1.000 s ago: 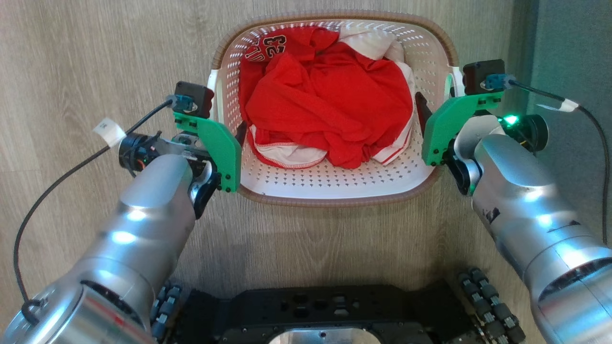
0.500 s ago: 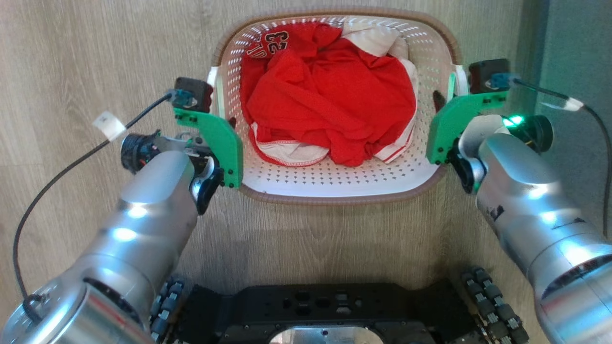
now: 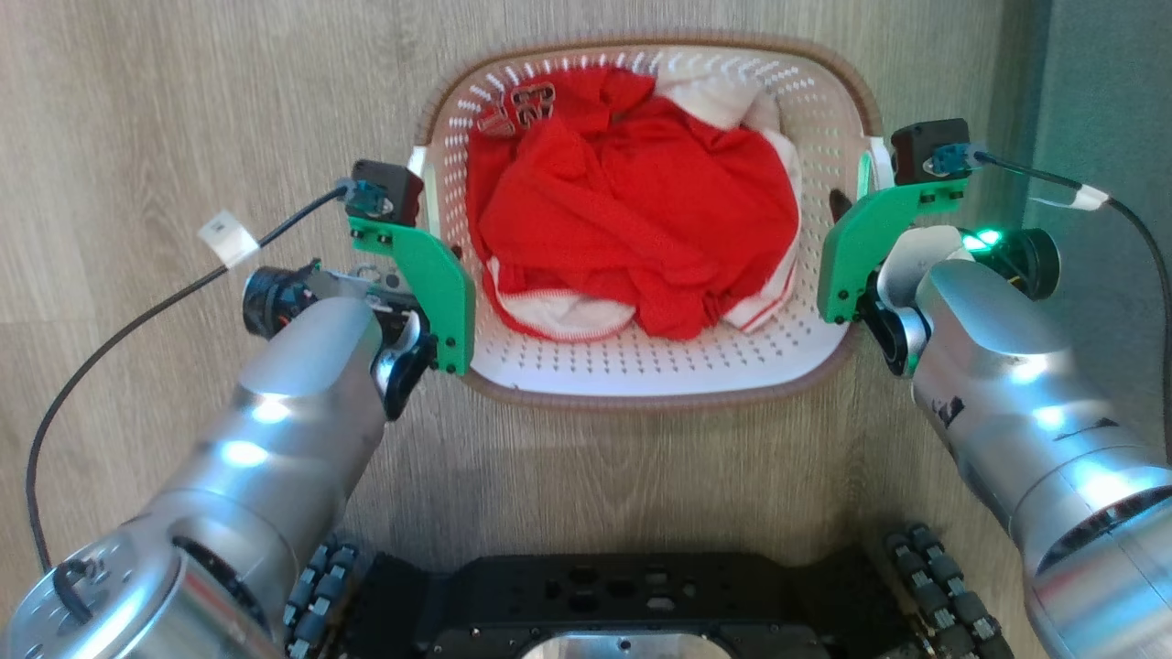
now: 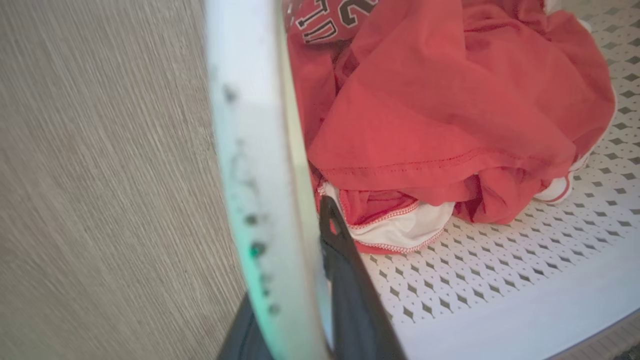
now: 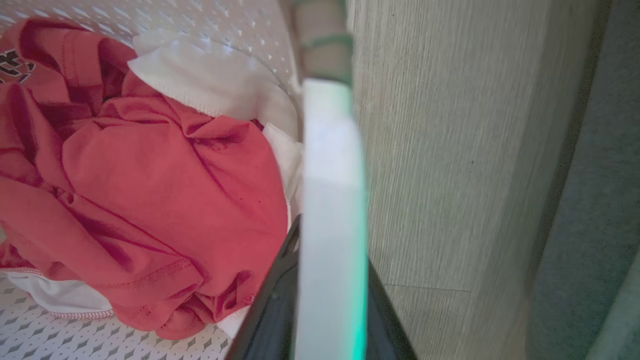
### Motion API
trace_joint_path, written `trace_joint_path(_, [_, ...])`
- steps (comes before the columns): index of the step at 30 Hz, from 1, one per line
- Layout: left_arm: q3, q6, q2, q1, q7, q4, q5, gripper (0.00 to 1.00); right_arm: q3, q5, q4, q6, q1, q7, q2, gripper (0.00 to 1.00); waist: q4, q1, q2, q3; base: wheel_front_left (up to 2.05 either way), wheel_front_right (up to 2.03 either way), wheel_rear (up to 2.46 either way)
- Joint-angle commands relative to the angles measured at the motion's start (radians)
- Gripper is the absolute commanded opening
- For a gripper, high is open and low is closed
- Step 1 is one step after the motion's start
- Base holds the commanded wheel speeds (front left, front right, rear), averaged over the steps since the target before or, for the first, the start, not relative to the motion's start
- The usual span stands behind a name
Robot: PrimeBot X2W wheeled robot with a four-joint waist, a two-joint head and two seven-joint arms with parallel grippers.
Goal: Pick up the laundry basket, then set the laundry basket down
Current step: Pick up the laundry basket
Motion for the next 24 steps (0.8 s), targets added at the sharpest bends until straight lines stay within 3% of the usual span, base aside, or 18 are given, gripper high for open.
trace_joint_path(1, [-0.016,-0.028,0.012,0.017,0.013,-0.038,-0.008,0.0,0.04,-0.008,-0.002,0.007,0.056,0.027,0.02,0.0,0.003,0.0,0.0,-0.015,0.0,0.0,0.0])
trace_joint_path(11, [-0.121,-0.039,0.012,0.041,0.143,-0.104,-0.096,0.0,0.097,0.031,-0.008,0.007,0.089,0.205,0.02,0.0,0.012,0.0,0.0,-0.128,0.0,0.0,0.0])
trace_joint_path(24, [-0.194,-0.039,0.012,0.105,0.207,-0.136,-0.172,0.0,0.15,0.101,-0.045,0.007,0.155,0.336,0.017,0.0,0.014,0.0,0.0,-0.344,0.0,0.0,0.0])
